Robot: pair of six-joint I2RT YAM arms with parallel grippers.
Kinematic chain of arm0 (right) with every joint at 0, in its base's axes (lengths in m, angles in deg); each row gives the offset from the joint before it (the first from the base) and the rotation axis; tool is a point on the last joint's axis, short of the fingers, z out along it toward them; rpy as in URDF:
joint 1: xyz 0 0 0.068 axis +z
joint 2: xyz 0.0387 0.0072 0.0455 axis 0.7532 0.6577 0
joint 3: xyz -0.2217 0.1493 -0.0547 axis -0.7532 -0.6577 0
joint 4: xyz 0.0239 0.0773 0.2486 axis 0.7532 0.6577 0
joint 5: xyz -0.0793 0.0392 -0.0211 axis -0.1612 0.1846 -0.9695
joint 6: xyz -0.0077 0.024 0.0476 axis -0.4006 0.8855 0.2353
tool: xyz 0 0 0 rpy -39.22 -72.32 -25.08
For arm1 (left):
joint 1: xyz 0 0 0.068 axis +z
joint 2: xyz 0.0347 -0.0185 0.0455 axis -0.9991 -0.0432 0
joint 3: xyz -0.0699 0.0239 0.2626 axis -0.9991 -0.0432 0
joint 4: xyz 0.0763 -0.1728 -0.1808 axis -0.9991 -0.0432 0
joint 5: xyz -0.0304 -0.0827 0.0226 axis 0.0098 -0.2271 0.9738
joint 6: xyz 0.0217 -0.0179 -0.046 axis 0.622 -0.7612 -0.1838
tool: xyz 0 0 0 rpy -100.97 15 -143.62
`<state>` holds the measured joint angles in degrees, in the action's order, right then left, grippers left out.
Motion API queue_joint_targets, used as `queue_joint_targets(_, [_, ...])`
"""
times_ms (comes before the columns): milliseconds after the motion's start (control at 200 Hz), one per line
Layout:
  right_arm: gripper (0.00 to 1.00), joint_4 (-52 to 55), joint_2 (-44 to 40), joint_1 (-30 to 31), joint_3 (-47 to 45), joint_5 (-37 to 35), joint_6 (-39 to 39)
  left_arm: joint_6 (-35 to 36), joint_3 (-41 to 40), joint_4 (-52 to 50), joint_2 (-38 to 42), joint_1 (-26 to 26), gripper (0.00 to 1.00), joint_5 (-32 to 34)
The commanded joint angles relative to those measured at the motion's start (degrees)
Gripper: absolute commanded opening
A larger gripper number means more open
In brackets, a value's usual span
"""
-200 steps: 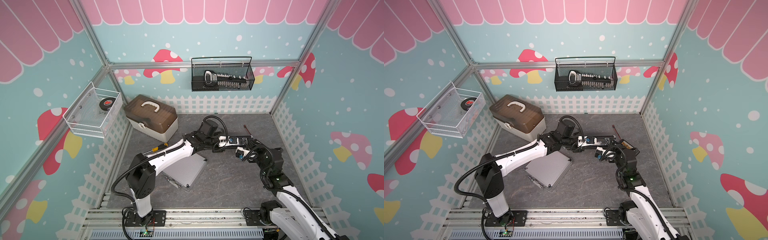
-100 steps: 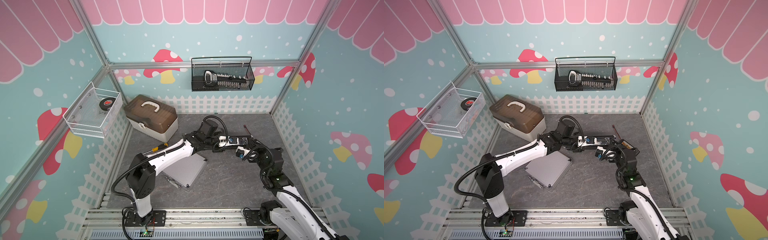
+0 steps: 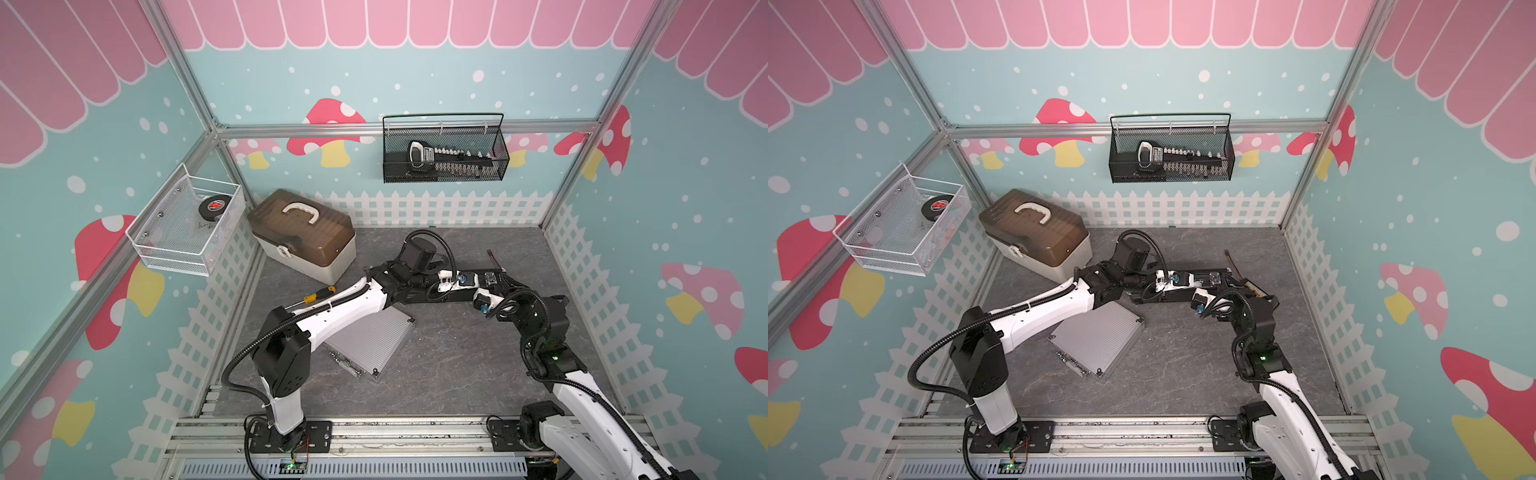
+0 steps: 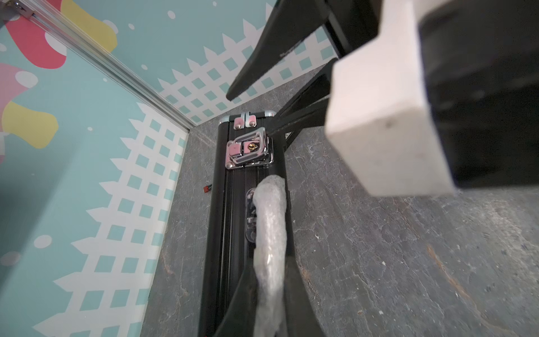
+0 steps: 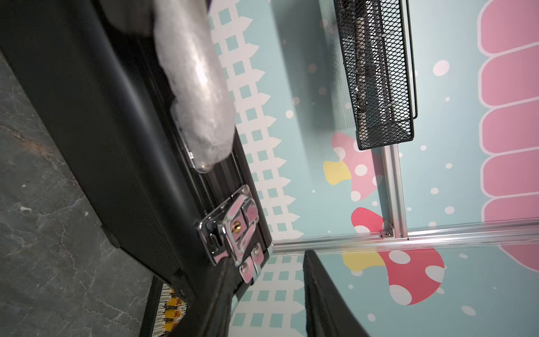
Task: Open the poker set cases
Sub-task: Open the fastener on the poker set case.
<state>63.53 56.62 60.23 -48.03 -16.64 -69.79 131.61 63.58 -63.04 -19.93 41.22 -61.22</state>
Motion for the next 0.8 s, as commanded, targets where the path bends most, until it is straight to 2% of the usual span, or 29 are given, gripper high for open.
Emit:
queue_joint_targets(0, [0.39,-9.34,-1.59,-0.02,2.85,-0.44,0.46,3.68,0.37,-5.75,-1.10,-2.91,0.00,-9.12])
queue_joint_targets(220, [0.38,-5.49,-4.58,-0.01,2.58,0.28,1.74,3.67,0.65,-5.73,-1.46,-2.92,0.00,-7.90])
queue_joint_targets(350, [0.42,-1.12,-7.26,0.02,2.68,2.12,4.88,3.32,0.64,-5.43,-1.55,-2.91,0.00,-7.79])
queue_joint_targets(445, [0.52,5.74,-8.67,-0.01,4.53,6.25,9.40,2.70,0.39,-4.78,-1.64,-3.00,0.00,-7.53])
queue_joint_targets(565, [0.56,18.92,-8.95,-0.01,9.01,14.98,15.17,1.52,-0.07,-3.59,-1.46,-3.00,0.00,-7.40])
queue_joint_targets(660, [0.54,26.61,-8.12,-0.14,11.29,19.74,17.11,1.60,-0.10,-3.59,-1.20,-2.93,0.00,-6.93])
queue_joint_targets(795, [0.43,26.80,-7.46,-1.04,9.68,23.70,20.12,1.49,-0.10,-3.56,-0.70,-2.49,0.00,-6.91])
